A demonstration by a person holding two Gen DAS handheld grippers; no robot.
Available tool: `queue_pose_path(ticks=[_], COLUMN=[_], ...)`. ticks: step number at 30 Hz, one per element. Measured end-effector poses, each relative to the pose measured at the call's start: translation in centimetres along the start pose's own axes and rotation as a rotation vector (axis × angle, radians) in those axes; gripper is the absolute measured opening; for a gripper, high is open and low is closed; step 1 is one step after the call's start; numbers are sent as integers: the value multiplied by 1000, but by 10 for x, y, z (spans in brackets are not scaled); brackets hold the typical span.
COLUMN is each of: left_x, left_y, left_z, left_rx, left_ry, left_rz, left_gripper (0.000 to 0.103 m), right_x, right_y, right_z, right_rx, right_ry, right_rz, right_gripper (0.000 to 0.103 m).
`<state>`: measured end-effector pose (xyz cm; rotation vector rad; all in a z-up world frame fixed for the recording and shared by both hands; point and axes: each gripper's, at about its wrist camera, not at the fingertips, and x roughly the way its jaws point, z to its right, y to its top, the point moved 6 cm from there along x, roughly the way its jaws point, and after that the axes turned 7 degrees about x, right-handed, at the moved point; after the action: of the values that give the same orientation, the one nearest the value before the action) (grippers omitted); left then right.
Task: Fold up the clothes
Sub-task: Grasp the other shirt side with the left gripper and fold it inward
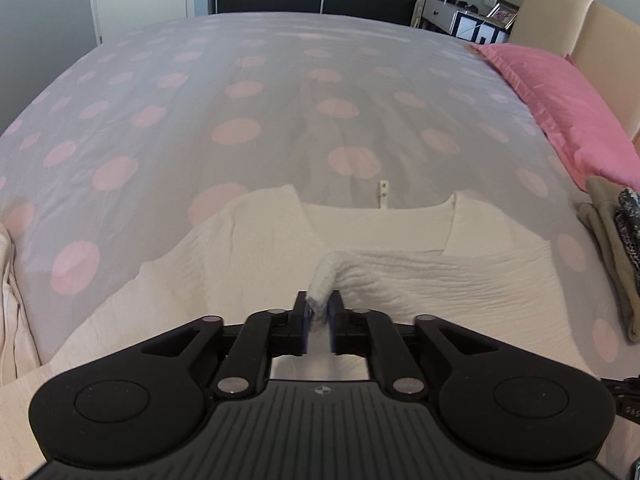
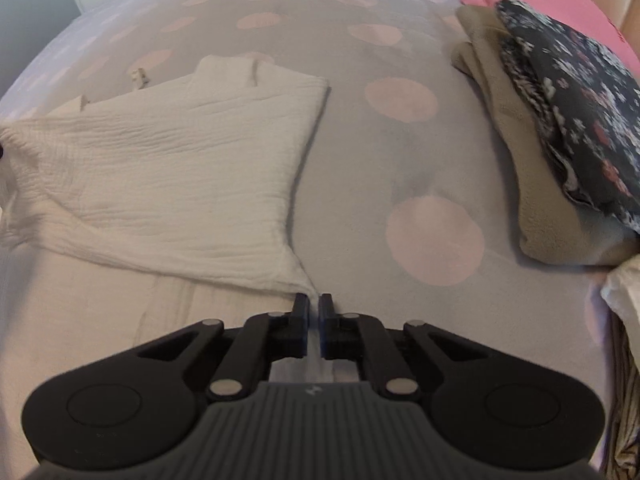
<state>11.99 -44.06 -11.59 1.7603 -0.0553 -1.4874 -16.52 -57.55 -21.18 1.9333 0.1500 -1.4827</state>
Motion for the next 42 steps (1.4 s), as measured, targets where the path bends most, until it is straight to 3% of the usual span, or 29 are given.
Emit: queue_pose_path(ticks=[3,7,11,14,16,17,18,20,21,25,29,32,36,42], left_x=[2,-3,-1,12,22,26,26,21,15,-4,1,9,-5,-53], left_y=[-11,-28,-44,-53,-59,-61,-63,-63,-63,-65,-82,-93,-96,-92], left_z=[-7,-8,2,10,11,10,10,9,8,3,-5,-17,-23,-54], left_rx=[-29,-33,-7,4,-7,-12,-17,-16,-14,2,44,-10,-35,1], left_ry=[-7,-41,-86,-66,-48,-43,-38,-38,-42,-65,13,24,-1,78], left_rz=[-6,-18,-50,-71,-95,-104,-108,-92,-78,-98,-149,-188,-185,-146], left_gripper=[42,43,42,42,34,18,8,1,1,0,0,0,0,0], right_x=[3,1,-2,-3,-3,-3,-3,-3,-3,-2,1,5,-1,-24], right_y=[0,2,3,5,5,5,5,6,6,8,4,1,1,3], right_z=[8,6,6,5,4,3,3,5,5,10,8,6,7,5], right_rx=[25,11,-10,-18,-24,-32,-29,-24,-21,14,6,-18,-4,35], right_ry=[-1,-1,-5,0,3,2,2,3,3,-3,-29,-41,-37,-9], right_rz=[-10,-6,17,34,46,50,49,47,46,29,15,6,4,38], right_gripper=[6,13,13,14,19,20,19,15,5,5,5,5,12,14])
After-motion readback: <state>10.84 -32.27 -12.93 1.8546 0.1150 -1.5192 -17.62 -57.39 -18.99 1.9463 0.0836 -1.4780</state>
